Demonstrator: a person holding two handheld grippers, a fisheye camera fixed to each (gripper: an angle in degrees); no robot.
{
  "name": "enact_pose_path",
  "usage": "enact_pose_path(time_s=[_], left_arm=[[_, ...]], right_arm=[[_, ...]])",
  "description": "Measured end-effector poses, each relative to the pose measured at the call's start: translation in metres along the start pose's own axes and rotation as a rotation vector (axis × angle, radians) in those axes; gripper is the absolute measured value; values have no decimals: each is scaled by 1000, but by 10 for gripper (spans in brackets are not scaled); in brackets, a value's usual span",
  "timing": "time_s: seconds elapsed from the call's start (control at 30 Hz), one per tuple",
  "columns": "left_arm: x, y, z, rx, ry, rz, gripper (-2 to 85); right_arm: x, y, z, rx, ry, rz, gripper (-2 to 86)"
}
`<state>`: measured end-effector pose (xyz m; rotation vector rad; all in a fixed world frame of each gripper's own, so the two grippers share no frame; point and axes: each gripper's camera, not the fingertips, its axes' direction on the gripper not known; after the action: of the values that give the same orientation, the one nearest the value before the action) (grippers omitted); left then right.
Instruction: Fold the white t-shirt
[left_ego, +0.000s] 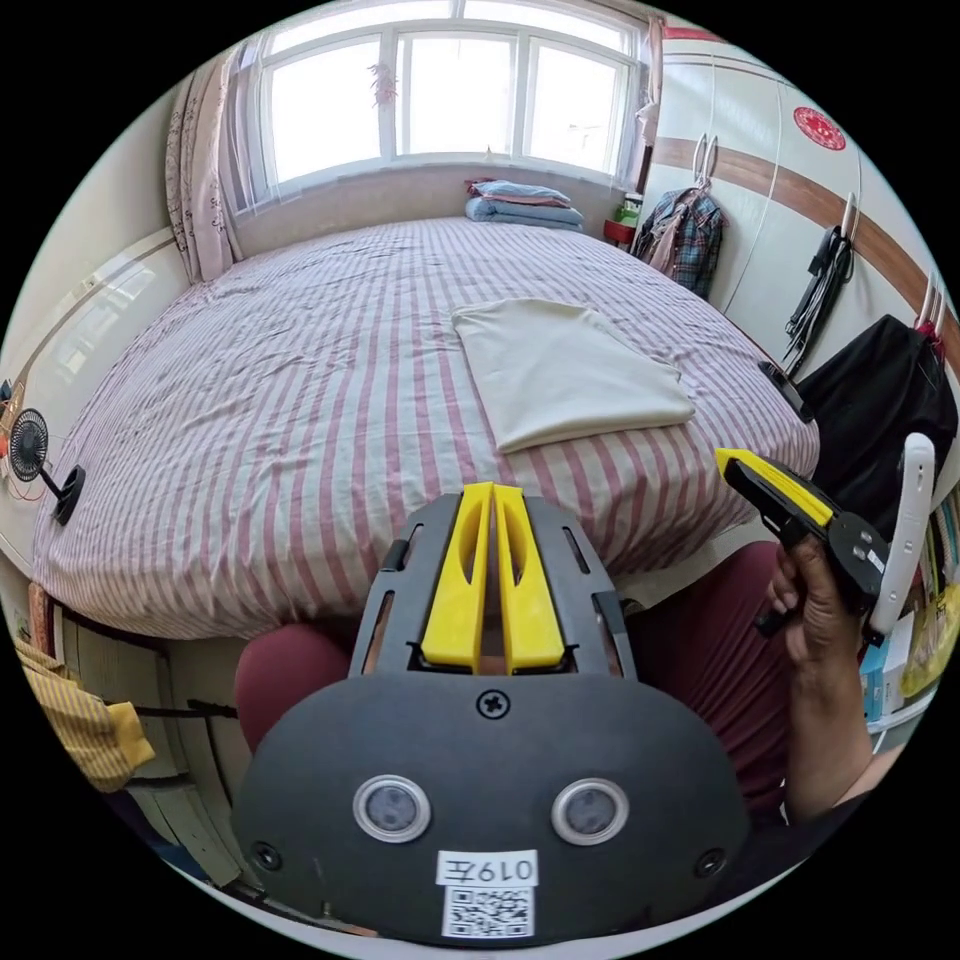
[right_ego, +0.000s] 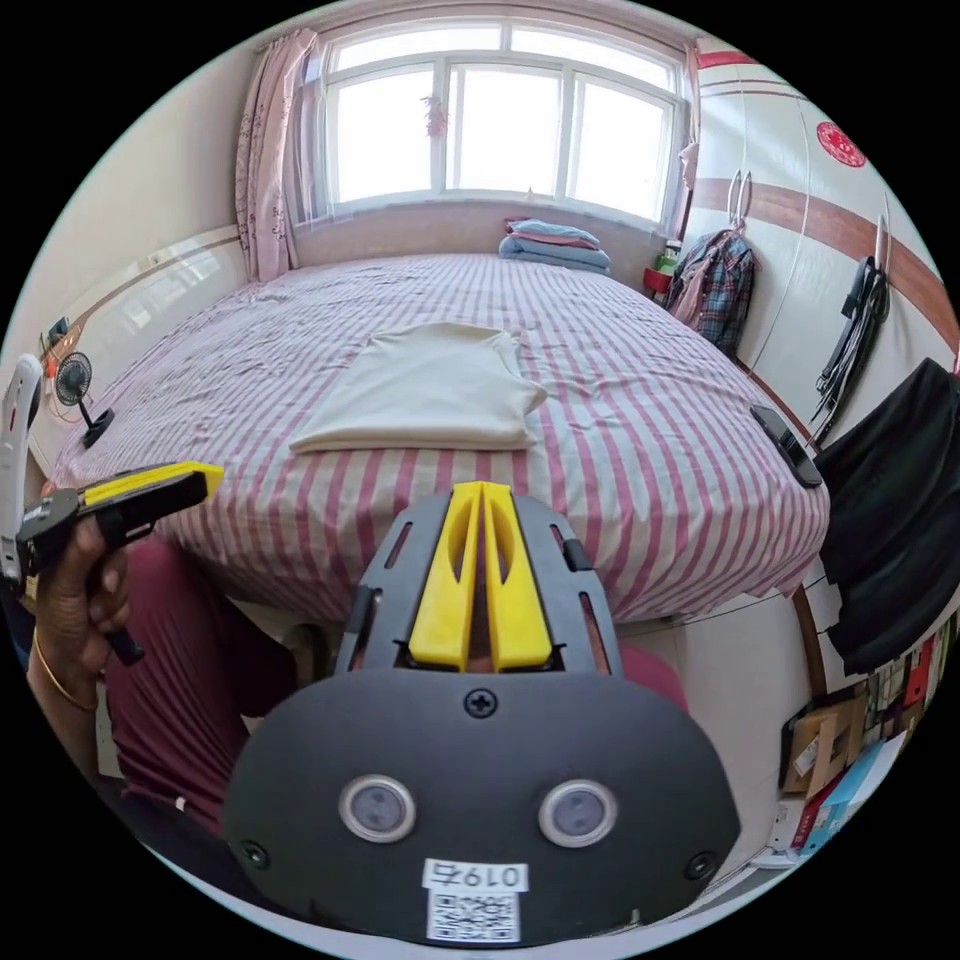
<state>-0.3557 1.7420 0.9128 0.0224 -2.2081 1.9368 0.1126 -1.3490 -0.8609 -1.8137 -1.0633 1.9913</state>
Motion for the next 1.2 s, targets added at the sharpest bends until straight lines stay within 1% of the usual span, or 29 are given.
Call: enact_pose_path(time_s=[0.07,0.13,0.27,0.37,0.5,0.67,0.83,1.0,1.07,1.2], left_arm=[[-12,-3,7,26,27,-23,10],[-20,-4,13,27,52,-28,10],[-38,-5,27,30,48,-9,11],[-61,-12,39,37,49,-5,9],[-104,-18,57,53,105,-42,9],[-166,-11,97,60,151,-58,14],[-214,2,141,61,231,-69,28],[-255,4,194,54,309,-37,57],[-275,-5,227,26,350,-24,64],[-310,-27,282,-39,437,-34,65]], right_arm=[[-3,4,3,34,21,-13,-10],[-11,6,10,14,2,-30,-10],[-21,10,19,-5,-33,-25,-10],[-30,11,25,-8,-90,-21,-9],[-34,10,34,-5,-240,53,-8],[-45,10,49,-4,-277,66,6],[-32,17,80,-39,-443,258,61],[-16,21,105,-33,-481,393,84],[-8,21,112,-19,-505,445,89],[21,29,136,-10,-579,649,98]])
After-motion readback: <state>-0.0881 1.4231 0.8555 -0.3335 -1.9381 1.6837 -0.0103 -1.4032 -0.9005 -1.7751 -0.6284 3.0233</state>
